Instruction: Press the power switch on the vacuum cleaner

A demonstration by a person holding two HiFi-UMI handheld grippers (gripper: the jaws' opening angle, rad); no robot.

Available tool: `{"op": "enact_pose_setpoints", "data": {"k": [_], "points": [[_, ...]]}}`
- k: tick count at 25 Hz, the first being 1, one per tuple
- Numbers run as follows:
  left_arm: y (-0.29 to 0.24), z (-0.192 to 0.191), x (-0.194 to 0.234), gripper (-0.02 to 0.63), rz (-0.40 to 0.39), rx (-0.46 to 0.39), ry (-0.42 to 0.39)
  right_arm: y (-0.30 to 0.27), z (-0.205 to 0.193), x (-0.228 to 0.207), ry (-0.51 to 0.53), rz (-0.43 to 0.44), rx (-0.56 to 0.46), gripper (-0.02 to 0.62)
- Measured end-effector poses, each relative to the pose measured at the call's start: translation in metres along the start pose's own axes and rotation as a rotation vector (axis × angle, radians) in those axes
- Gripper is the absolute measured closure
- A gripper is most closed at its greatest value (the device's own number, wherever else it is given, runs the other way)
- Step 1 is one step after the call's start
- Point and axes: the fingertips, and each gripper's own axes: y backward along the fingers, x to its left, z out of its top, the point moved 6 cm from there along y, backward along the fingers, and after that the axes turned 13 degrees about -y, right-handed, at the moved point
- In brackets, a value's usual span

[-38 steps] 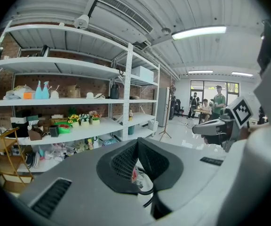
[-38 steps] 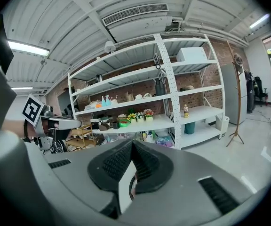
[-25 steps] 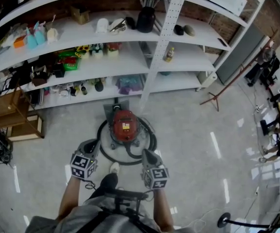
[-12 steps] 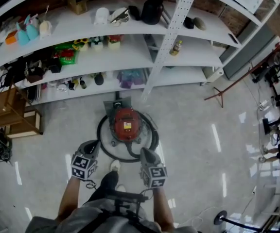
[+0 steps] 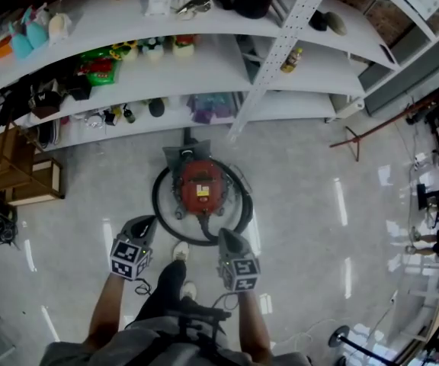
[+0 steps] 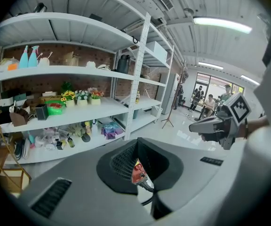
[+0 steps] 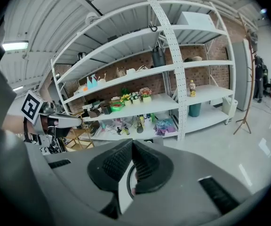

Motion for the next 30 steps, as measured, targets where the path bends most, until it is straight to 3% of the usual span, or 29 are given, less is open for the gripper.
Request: {"op": "enact_pose_setpoints", "data": {"k": [21,30], "points": [[-0.091,-0.057,0.039,0.598,-0.049,0.089,0.047,-0.116,-0.031,-0.043,-0.031,-0.016,0.112,0.583],[-0.122,-0.099,0.050,0.598,-0.064,0.140,0.098,-0.156,-0.054,-0.057,-0.052,-0.019,0.158,0.584]]}}
